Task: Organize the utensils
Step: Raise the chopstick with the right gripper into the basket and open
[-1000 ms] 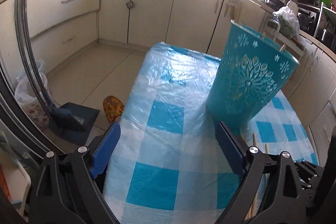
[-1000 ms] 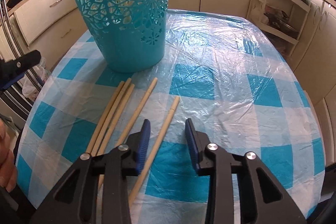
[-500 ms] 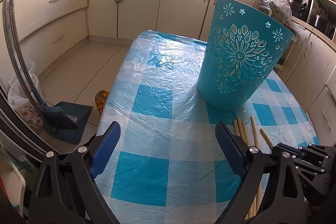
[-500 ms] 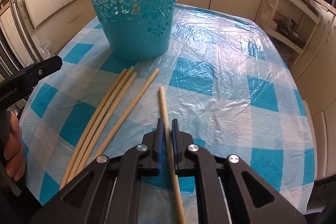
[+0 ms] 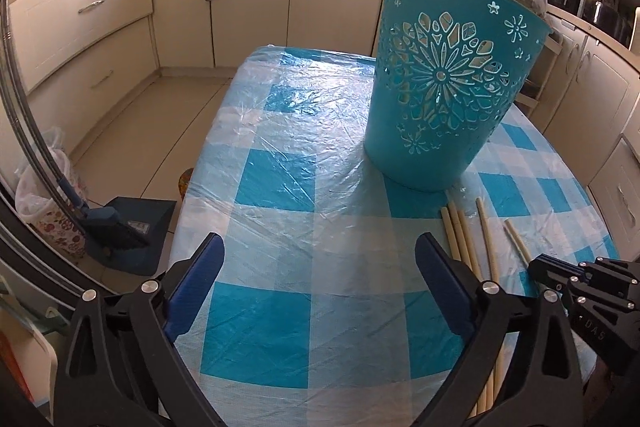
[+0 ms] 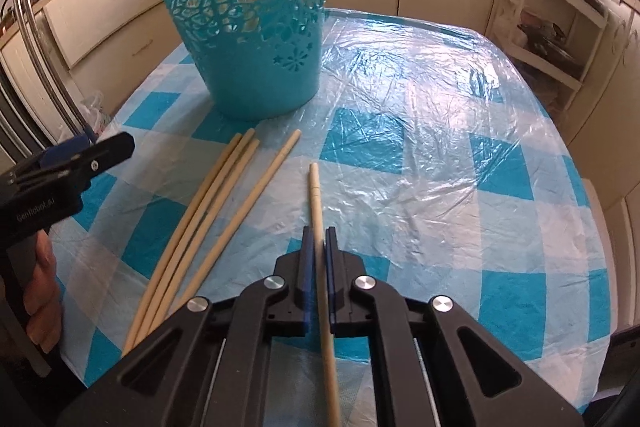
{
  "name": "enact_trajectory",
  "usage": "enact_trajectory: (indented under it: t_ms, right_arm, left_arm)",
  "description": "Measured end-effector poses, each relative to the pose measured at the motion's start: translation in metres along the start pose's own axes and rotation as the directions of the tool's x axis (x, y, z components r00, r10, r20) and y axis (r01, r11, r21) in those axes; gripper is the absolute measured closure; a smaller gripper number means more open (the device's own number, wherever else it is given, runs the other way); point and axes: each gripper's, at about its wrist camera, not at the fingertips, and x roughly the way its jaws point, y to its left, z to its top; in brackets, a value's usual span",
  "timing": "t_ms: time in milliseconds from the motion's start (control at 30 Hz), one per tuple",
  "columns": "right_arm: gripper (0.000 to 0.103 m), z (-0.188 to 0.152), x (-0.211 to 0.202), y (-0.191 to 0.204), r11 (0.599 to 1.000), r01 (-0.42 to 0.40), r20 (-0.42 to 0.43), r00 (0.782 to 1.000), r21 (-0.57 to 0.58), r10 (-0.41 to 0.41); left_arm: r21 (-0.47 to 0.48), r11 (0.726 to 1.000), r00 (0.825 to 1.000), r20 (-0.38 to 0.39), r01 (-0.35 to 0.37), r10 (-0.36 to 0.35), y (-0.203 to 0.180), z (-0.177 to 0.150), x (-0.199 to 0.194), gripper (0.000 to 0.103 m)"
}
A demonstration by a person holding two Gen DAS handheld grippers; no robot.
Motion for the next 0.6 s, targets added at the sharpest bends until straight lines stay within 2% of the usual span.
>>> enact_trajectory:
  t_ms: [100, 200, 267, 433, 600]
  right_arm:
    - [0.097, 0.005, -0.015, -0.009, 0.994, -0.085, 0.053, 0.995, 0.070, 0.081]
    - [0.097, 0.013, -0.036, -0.014, 0.978, -0.175, 0.123, 0.979, 0.112, 0.162]
    - [0.097, 0.020, -0.052, -0.014, 0.963, -0.237, 0.179, 0.961, 0.126, 0.213]
    - [0.097, 0.051, -0.094, -0.009, 0.928, -0.351, 0.324, 0.898, 0.123, 0.297]
    - [0.097, 0.104, -0.127, 0.004, 0.916, -0.395, 0.466, 0.826, 0.077, 0.317]
  left_arm:
    - [0.009, 1.000, 1.000, -0.011, -0.002, 0.002, -0.002, 0.000, 0.002, 0.010]
    - [0.018, 1.000, 1.000, -0.020, -0.007, 0.007, -0.004, 0.000, 0.004, 0.010]
    - [0.022, 1.000, 1.000, -0.027, -0.011, 0.012, -0.005, 0.000, 0.006, 0.010]
    - [0.034, 0.999, 0.999, -0.039, -0.020, 0.021, -0.006, -0.001, 0.007, 0.009]
    - [0.039, 0.999, 0.999, -0.044, -0.025, 0.027, -0.006, -0.001, 0.008, 0.009]
